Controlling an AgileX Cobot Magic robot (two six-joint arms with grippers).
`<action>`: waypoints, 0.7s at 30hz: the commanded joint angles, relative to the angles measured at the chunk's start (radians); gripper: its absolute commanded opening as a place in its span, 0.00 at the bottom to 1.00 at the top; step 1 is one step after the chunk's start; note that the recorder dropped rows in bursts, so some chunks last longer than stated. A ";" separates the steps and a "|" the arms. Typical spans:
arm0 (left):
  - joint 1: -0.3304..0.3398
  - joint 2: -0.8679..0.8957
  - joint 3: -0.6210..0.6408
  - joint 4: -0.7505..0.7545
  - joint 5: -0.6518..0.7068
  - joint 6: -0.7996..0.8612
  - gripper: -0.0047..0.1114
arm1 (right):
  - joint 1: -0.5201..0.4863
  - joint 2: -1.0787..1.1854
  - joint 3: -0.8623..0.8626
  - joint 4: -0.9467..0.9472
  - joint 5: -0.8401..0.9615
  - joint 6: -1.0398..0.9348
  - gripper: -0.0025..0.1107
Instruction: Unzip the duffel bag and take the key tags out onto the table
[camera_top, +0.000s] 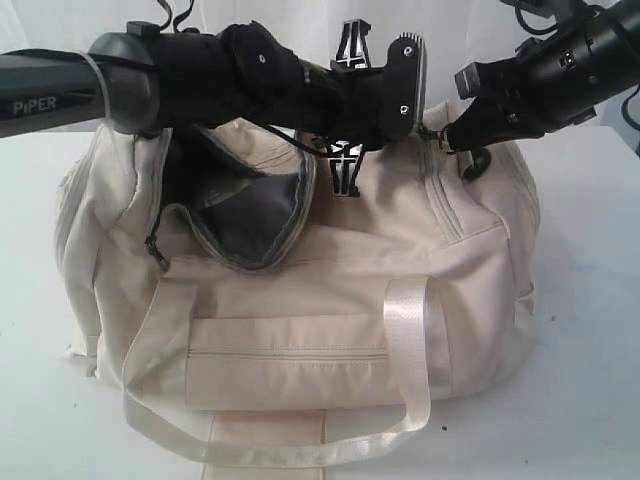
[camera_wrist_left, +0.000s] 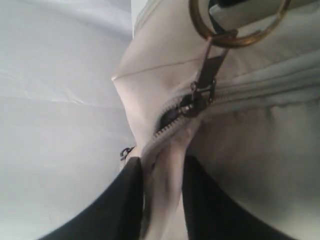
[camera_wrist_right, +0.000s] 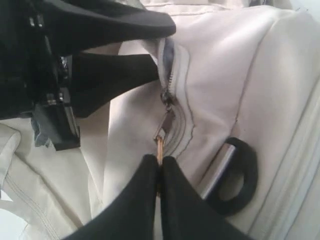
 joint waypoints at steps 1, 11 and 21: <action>-0.002 0.003 0.004 -0.007 0.001 -0.010 0.13 | 0.000 -0.002 0.003 -0.002 0.020 -0.005 0.02; -0.013 0.027 -0.060 -0.026 0.078 -0.217 0.04 | 0.051 -0.002 0.085 0.020 0.027 -0.005 0.02; 0.007 0.044 -0.067 0.012 0.090 -0.279 0.04 | 0.088 -0.050 0.110 -0.084 0.058 0.078 0.02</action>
